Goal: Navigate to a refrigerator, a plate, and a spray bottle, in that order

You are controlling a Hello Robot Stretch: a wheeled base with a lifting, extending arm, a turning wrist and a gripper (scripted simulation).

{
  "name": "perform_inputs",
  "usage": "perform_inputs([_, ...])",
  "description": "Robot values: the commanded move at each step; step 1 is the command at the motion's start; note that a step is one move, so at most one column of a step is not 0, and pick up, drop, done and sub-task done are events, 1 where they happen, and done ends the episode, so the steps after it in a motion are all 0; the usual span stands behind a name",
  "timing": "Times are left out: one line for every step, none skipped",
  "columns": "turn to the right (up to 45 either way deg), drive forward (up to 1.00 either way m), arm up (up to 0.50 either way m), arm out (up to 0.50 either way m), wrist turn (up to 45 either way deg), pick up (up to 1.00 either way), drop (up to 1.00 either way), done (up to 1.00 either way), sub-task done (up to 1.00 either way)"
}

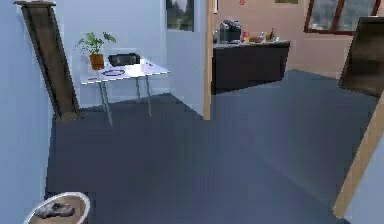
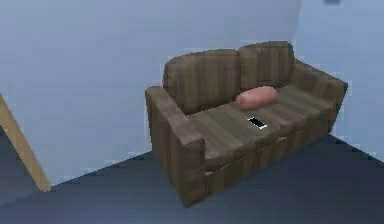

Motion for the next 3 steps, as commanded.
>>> perform_inputs([45.0, 0.00, 0.00, 0.00, 0.0, 0.00, 0.00, 0.00, 0.00])
perform_inputs([15.0, 0.00, 0.00, 0.00, 0.0, 0.00, 0.00, 0.00, 0.00])
perform_inputs([0.0, 0.05, 0.00, 0.00, 0.0, 0.00, 0.00, 0.00, 0.00])
